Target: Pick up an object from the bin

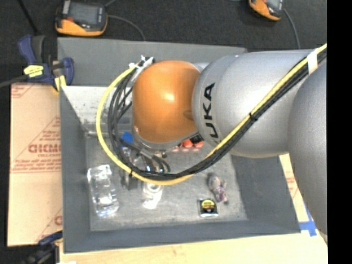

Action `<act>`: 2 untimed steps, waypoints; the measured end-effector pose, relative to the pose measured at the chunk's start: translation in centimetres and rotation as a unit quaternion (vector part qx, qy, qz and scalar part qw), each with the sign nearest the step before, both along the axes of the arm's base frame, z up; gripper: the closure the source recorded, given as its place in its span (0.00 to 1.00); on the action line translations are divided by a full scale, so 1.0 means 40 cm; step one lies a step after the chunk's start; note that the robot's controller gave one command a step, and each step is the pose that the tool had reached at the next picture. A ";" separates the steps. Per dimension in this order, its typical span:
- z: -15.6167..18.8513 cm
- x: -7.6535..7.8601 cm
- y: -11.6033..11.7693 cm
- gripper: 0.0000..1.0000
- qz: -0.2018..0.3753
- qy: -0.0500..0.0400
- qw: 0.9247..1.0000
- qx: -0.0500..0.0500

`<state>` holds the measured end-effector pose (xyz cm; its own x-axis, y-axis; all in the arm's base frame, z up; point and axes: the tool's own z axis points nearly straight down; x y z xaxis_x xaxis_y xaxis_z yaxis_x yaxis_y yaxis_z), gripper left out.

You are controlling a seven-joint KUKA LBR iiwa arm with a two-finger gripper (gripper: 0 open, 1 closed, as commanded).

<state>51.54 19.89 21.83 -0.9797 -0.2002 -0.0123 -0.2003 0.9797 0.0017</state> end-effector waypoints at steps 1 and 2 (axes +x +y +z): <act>-0.013 -0.005 -0.002 0.00 0.000 0.004 1.000 -0.001; -0.300 -0.018 -0.019 0.00 -0.009 0.001 1.000 0.000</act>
Offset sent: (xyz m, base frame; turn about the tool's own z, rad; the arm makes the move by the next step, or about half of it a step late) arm 0.0000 0.0000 0.0000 0.0000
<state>50.83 19.15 9.82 -0.9830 -0.1835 -0.0109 -0.1835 0.9830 0.0020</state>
